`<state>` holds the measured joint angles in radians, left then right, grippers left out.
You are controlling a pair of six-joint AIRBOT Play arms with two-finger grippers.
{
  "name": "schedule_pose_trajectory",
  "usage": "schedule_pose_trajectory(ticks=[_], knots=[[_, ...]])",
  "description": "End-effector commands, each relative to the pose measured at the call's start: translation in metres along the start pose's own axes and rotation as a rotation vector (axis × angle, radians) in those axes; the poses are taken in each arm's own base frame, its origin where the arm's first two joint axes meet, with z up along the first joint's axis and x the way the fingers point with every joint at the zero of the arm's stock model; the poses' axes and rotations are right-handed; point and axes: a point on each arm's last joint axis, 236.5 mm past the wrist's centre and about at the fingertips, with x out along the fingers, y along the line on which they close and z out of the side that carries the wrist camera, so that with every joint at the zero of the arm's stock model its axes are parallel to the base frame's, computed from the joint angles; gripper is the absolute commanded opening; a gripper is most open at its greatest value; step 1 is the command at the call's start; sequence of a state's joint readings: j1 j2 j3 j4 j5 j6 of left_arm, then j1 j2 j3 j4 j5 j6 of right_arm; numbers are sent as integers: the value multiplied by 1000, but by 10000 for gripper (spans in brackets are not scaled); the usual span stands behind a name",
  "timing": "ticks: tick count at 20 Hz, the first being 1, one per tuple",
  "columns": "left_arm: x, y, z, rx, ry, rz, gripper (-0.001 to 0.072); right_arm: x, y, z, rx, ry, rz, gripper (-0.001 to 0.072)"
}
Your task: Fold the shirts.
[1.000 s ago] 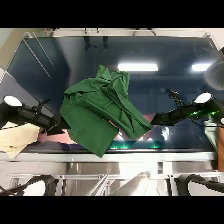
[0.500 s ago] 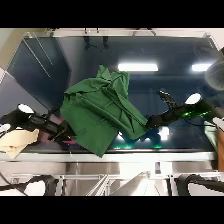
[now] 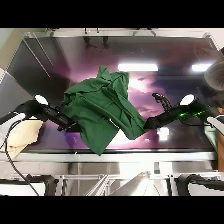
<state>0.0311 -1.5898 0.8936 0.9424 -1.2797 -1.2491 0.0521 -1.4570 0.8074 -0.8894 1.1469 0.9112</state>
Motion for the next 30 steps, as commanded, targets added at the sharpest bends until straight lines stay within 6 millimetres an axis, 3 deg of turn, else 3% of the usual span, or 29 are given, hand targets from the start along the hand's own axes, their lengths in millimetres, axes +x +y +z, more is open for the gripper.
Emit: schedule_pose_trajectory(ticks=[1, 3, 8, 13, 16, 17, 20, 22, 24, 25, 27, 28, 30], knots=[[-18, -2, 2, 12, -33, -1, 16, 0, 2, -5, -2, 23, 7, 507], [-32, 2, 1, -6, -57, -17, 17, 1, 3, -6, -2, 27, 11, 356], [-47, 19, -6, -67, -108, -43, 19, 0, 6, -15, 0, 66, 25, 389], [-33, 31, -24, -94, -82, -67, 23, 7, 16, -7, -15, 42, 34, 388], [-31, 32, -23, -80, -88, -65, 23, 10, 20, 5, -12, -4, 36, 381], [-31, 33, -23, -77, -87, -64, 23, 10, 24, 10, -9, -24, 49, 339], [-32, 30, -23, -54, -90, -76, 24, 6, 48, 27, -11, -100, 149, 18], [-46, -6, -21, 14, -123, -224, 23, -7, 80, 37, -30, -147, 275, 16], [-103, -74, -15, 142, -242, -480, 17, -51, 123, 53, -80, -225, 413, 16], [-152, -114, -19, 244, -333, -609, 17, -92, 149, 67, -143, -319, 473, 16], [-256, -186, -55, 523, -550, -768, 17, -206, 203, 90, -293, -626, 535, 16], [-305, -215, -82, 665, -676, -804, 17, -283, 233, 95, -394, -855, 546, 16], [-396, -268, -153, 944, -983, -797, 18, -421, 270, 76, -504, -1293, 425, 16]])
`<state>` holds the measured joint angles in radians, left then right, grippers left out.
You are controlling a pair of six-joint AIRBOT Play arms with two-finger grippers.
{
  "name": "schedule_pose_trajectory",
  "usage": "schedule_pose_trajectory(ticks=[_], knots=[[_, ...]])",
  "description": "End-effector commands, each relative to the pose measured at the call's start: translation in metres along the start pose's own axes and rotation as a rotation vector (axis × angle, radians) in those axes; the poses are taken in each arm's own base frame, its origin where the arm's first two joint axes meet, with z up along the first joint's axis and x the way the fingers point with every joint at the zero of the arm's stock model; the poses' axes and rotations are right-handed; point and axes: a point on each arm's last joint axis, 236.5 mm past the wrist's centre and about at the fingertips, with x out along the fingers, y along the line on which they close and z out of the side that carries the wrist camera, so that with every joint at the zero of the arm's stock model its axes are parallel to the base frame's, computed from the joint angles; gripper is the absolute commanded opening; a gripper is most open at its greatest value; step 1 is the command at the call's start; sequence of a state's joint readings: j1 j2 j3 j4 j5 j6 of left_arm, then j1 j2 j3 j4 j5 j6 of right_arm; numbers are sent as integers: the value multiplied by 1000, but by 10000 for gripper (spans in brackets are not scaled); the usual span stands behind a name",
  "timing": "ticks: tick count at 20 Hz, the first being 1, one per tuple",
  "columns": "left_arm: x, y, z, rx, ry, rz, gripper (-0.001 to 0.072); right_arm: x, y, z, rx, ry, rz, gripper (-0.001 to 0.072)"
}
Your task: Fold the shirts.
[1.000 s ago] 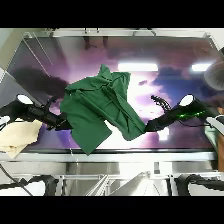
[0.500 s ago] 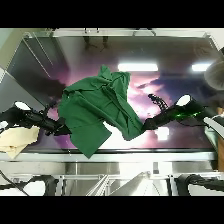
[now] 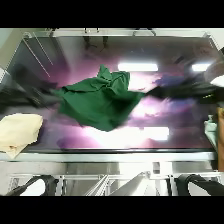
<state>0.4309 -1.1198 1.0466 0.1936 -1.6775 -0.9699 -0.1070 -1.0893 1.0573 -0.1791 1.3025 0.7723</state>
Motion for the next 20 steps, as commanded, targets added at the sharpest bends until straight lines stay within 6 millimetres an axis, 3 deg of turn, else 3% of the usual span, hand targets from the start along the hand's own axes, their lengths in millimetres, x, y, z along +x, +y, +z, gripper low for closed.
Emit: schedule_pose_trajectory(ticks=[1, 3, 4, 6, 8, 10, 12, 14, 16, 19, 20], knots=[[-73, -230, 29, 610, -327, -231, 20, -128, 150, 141, -397, -594, -89, 16], [-99, -302, 30, 783, -501, -175, 20, -186, 200, 161, -535, -804, -264, 16], [-108, -321, 34, 822, -577, -121, 21, -205, 219, 162, -583, -879, -326, 16], [-118, -335, 41, 857, -658, -48, 21, -237, 247, 162, -672, -1020, -463, 16], [-122, -335, 47, 860, -663, -33, 19, -260, 272, 160, -769, -1137, -582, 16], [-120, -322, 52, 849, -590, -14, 18, -255, 283, 154, -832, -1123, -601, 16], [-110, -302, 57, 828, -483, 35, 18, -222, 264, 143, -817, -950, -535, 16], [-97, -285, 66, 823, -409, 111, 18, -200, 236, 133, -748, -825, -466, 17], [-93, -240, 95, 783, -378, 302, 19, -196, 190, 126, -613, -787, -439, 17], [-60, -161, 128, 693, -212, 382, 20, -184, 66, 104, -290, -746, -431, 16], [-42, -121, 139, 647, -135, 406, 20, -173, 15, 91, -176, -732, -452, 16]])
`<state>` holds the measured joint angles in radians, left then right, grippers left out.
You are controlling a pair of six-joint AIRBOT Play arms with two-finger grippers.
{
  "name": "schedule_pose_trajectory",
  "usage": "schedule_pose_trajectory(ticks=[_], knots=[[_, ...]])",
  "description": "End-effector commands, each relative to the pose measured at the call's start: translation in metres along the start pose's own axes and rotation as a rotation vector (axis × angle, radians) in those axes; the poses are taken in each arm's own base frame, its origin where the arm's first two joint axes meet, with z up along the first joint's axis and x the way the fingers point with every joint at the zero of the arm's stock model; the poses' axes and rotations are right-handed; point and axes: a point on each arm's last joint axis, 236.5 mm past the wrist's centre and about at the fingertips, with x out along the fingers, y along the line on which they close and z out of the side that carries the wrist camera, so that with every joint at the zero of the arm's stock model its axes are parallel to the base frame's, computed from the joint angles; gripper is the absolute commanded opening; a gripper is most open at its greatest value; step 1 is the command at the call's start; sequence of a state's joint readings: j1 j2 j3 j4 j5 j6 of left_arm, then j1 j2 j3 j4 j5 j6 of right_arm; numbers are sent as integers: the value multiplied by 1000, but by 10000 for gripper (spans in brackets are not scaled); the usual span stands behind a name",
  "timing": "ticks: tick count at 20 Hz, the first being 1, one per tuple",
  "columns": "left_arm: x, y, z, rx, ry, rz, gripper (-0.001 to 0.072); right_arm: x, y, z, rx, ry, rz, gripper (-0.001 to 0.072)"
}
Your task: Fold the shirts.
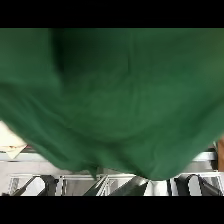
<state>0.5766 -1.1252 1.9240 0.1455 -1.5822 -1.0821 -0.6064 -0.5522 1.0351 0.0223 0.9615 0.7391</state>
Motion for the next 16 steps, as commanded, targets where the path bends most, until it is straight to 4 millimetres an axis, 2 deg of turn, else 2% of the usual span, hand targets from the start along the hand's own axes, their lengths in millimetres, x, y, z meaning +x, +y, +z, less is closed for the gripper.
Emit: schedule_pose_trajectory(ticks=[1, 3, 5, 7, 8, 9, 11, 13, 16], knots=[[72, 104, -74, -59, 305, 119, 20, 22, -99, -133, 276, 169, -158, 16], [113, 174, -142, -143, 496, 168, 20, 41, -157, -222, 318, 283, -328, 16], [141, 242, -203, -235, 577, 202, 20, 62, -198, -295, 348, 390, -428, 16], [153, 307, -250, -346, 567, 257, 20, 98, -223, -345, 460, 426, -390, 15], [157, 329, -268, -384, 550, 266, 20, 119, -233, -357, 528, 407, -341, 15], [160, 343, -276, -387, 521, 253, 20, 140, -240, -366, 602, 378, -277, 16], [165, 367, -279, -412, 434, 254, 20, 170, -251, -376, 690, 331, -173, 16], [166, 378, -295, -426, 418, 264, 20, 178, -260, -392, 725, 336, -157, 16], [162, 372, -334, -493, 493, 243, 21, 166, -267, -407, 709, 408, -168, 17]])
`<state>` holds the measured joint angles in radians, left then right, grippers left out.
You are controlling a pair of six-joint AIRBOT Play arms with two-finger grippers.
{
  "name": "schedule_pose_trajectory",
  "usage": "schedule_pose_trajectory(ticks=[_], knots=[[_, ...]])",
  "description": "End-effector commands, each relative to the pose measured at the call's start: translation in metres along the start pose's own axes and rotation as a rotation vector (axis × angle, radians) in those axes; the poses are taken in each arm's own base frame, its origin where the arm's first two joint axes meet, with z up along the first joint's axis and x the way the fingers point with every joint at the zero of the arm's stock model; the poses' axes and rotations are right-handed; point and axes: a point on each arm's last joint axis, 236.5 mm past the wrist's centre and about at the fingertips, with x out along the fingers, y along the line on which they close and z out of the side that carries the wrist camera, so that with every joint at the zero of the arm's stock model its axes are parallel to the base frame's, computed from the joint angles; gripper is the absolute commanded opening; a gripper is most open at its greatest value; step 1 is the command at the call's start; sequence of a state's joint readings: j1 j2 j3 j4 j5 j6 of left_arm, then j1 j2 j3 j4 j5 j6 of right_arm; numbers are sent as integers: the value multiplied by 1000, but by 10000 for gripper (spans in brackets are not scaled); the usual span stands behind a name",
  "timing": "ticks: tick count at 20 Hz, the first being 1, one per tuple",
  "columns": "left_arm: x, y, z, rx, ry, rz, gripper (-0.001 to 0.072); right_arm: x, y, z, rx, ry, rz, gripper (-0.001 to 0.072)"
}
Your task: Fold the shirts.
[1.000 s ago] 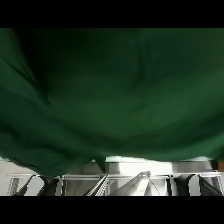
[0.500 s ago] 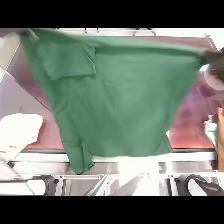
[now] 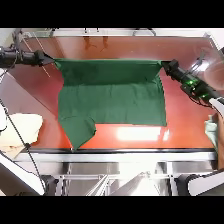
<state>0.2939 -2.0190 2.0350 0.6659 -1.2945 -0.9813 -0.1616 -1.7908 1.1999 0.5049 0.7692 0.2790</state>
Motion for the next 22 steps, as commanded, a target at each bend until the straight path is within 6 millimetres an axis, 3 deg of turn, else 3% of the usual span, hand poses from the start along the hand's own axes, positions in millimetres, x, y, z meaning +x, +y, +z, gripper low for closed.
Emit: schedule_pose_trajectory(ticks=[1, 5, 8, 12, 16, 17, 18, 19, 20, 22], knots=[[20, 19, -31, -42, 53, -15, 21, 2, -21, -19, 26, 104, 6, 16], [30, 16, -69, -114, 151, -65, 21, -27, -57, -63, 58, 352, -117, 16], [38, 18, -96, -170, 206, -87, 21, -41, -75, -85, 43, 460, -193, 16], [50, 20, -116, -210, 233, -85, 17, -43, -76, -91, 36, 484, -193, 17], [55, 12, -118, -200, 250, -98, 19, -43, -76, -91, 57, 482, -198, 18], [55, 9, -119, -206, 257, -106, 128, -43, -74, -92, 60, 486, -192, 60], [54, 6, -121, -224, 269, -114, 377, -43, -73, -90, 67, 481, -192, 269], [50, 3, -122, -238, 283, -122, 588, -45, -69, -86, 79, 479, -185, 333], [42, 2, -118, -264, 288, -129, 666, -51, -61, -77, 77, 473, -165, 333], [13, -3, -114, -313, 326, -166, 665, -72, -40, -53, 61, 471, -118, 337]])
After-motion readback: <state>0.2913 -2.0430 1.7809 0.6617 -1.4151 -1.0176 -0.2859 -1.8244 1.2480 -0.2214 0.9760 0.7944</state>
